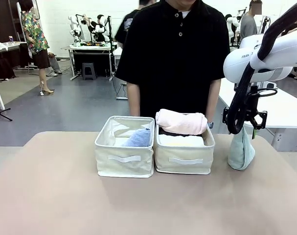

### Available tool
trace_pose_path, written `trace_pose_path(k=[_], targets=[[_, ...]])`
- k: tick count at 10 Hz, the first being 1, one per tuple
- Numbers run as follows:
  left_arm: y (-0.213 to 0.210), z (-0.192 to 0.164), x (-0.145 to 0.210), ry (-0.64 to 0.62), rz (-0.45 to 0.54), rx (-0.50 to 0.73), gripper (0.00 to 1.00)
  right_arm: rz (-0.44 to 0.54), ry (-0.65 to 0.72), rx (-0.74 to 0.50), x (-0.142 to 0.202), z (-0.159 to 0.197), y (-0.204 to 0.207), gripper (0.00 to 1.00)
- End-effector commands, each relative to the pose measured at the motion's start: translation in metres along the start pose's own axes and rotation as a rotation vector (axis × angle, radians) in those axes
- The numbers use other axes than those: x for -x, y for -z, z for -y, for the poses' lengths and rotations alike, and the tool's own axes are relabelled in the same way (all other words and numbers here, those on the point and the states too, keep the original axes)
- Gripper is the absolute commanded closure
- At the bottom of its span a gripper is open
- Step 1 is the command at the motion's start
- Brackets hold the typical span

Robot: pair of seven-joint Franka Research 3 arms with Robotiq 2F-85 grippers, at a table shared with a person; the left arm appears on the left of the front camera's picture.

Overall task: Sort the towels based on their folding style.
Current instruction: Pick up another triangle-folded towel from the table and place it in the left Fabric basket.

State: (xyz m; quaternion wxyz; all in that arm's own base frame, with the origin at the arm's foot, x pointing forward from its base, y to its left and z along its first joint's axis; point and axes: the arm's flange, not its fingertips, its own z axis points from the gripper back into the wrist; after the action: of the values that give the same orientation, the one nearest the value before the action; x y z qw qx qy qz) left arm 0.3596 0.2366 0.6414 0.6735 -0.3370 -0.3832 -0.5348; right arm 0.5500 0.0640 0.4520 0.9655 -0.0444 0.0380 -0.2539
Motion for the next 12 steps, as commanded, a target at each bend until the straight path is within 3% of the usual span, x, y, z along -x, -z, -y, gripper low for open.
trace_pose_path(k=[1,3,4,6,9,10,12], targets=[[-0.002,0.001,0.0,0.015,0.014,-0.002,0.0,0.029,-0.024,0.013,-0.003,-0.001,-0.002,1.0],[-0.002,0.001,0.0,0.015,0.014,-0.002,0.0,0.023,-0.034,0.014,-0.003,0.0,-0.001,1.0],[-0.002,0.001,0.0,0.015,0.014,-0.002,0.0,0.019,-0.037,0.014,-0.003,0.001,0.0,0.86],[-0.002,0.001,0.0,0.015,0.014,-0.002,0.0,0.013,-0.043,0.012,-0.002,0.002,0.001,1.0],[-0.002,0.001,0.0,0.015,0.014,-0.002,0.0,0.005,-0.071,0.021,0.004,0.002,0.0,1.0],[-0.002,0.001,0.0,0.015,0.014,-0.002,0.0,-0.011,-0.121,0.037,0.019,0.003,-0.01,1.0],[-0.002,0.001,0.0,0.015,0.014,-0.002,0.0,0.049,-0.272,0.125,0.101,0.016,-0.08,1.0]])
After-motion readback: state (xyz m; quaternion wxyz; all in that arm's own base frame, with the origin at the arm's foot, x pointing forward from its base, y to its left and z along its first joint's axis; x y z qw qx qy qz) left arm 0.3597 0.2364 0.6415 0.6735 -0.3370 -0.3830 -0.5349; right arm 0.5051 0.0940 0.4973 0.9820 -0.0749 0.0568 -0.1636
